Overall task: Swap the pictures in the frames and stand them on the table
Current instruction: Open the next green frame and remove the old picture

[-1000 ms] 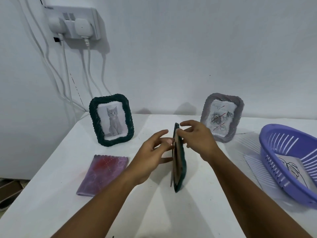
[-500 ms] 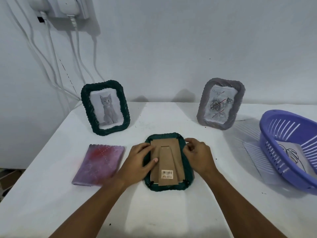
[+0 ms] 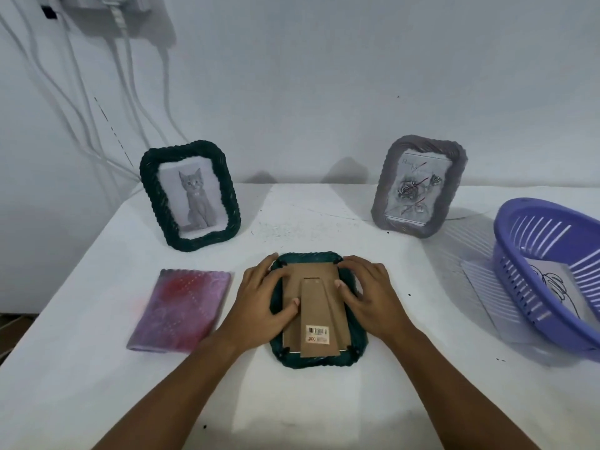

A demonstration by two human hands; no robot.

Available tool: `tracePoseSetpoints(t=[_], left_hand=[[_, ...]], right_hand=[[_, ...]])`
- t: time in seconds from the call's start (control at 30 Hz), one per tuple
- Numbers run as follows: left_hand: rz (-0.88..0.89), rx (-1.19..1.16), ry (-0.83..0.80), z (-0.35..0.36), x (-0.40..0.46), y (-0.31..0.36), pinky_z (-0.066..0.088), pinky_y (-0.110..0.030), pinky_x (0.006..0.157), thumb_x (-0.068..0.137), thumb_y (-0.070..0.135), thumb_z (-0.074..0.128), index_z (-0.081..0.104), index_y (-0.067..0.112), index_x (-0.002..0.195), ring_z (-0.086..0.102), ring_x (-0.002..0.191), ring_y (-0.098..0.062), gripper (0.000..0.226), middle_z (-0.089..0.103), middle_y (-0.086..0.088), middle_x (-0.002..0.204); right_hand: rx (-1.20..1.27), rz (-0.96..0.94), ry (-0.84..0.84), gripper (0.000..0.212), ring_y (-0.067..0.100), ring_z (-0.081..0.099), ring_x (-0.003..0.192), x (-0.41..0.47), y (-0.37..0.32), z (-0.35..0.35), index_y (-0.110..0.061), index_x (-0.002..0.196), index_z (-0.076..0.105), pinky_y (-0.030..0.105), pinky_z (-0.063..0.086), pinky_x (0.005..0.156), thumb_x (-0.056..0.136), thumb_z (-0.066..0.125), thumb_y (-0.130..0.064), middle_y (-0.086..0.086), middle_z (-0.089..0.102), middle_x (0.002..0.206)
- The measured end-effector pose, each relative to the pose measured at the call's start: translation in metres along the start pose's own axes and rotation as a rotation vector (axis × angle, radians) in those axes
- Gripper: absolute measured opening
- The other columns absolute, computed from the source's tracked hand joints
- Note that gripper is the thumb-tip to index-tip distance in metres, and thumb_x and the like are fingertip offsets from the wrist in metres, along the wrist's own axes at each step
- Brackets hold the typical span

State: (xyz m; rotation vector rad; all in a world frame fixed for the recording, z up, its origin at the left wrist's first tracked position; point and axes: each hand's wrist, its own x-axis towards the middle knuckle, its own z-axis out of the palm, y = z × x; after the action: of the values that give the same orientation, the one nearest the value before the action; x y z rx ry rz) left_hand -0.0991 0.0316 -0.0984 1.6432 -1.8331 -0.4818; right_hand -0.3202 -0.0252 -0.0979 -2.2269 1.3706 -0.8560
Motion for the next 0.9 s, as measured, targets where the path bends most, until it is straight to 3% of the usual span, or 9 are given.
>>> tracePoseSetpoints(t=[0.13, 0.3, 0.47, 0.7, 0.9], left_hand=[[-0.040, 0.047, 0.022, 0.001, 0.014, -0.001, 0.029, -0.033, 0.109, 0.076, 0.061, 0.036, 0.050, 0.025, 0.124, 0.023, 0.128, -0.011, 0.062, 0.035, 0.008, 0.141], [-0.014, 0.074, 0.052, 0.007, 0.012, -0.002, 0.025, -0.026, 0.106, 0.078, 0.058, 0.036, 0.049, 0.023, 0.125, 0.024, 0.127, -0.011, 0.060, 0.035, 0.008, 0.140], [-0.021, 0.052, 0.066, 0.006, 0.011, -0.004, 0.029, -0.028, 0.107, 0.079, 0.056, 0.040, 0.049, 0.021, 0.122, 0.026, 0.125, -0.009, 0.057, 0.038, 0.009, 0.138], [-0.022, 0.083, 0.035, 0.004, 0.013, -0.004, 0.025, -0.025, 0.107, 0.075, 0.060, 0.034, 0.045, 0.018, 0.135, 0.025, 0.123, -0.009, 0.074, 0.034, 0.008, 0.139], [-0.003, 0.027, 0.077, 0.004, 0.011, -0.005, 0.027, -0.021, 0.101, 0.077, 0.054, 0.045, 0.053, 0.020, 0.116, 0.030, 0.120, -0.008, 0.052, 0.042, 0.009, 0.135]], right_hand=[[-0.079, 0.011, -0.042, 0.037, 0.012, 0.036, 0.114, 0.002, 0.001, 0.004, -0.025, 0.123, 0.057, 0.029, 0.033, 0.099, 0.091, 0.048, -0.040, -0.008, 0.048, 0.132], [-0.148, 0.010, -0.062, 0.052, 0.016, 0.035, 0.112, 0.004, 0.002, 0.006, -0.027, 0.127, 0.054, 0.026, 0.031, 0.095, 0.087, 0.032, -0.051, -0.009, 0.044, 0.134], [-0.188, 0.015, -0.068, 0.059, 0.018, 0.035, 0.111, 0.006, 0.002, 0.009, -0.028, 0.131, 0.051, 0.029, 0.033, 0.094, 0.083, 0.027, -0.053, -0.008, 0.042, 0.135], [-0.204, 0.006, -0.074, 0.062, 0.018, 0.035, 0.107, 0.009, 0.003, 0.011, -0.027, 0.133, 0.049, 0.026, 0.031, 0.091, 0.082, 0.026, -0.053, -0.007, 0.042, 0.133], [-0.221, 0.008, -0.067, 0.062, 0.019, 0.035, 0.107, 0.010, 0.002, 0.011, -0.026, 0.133, 0.049, 0.028, 0.032, 0.092, 0.082, 0.026, -0.053, -0.006, 0.042, 0.133]])
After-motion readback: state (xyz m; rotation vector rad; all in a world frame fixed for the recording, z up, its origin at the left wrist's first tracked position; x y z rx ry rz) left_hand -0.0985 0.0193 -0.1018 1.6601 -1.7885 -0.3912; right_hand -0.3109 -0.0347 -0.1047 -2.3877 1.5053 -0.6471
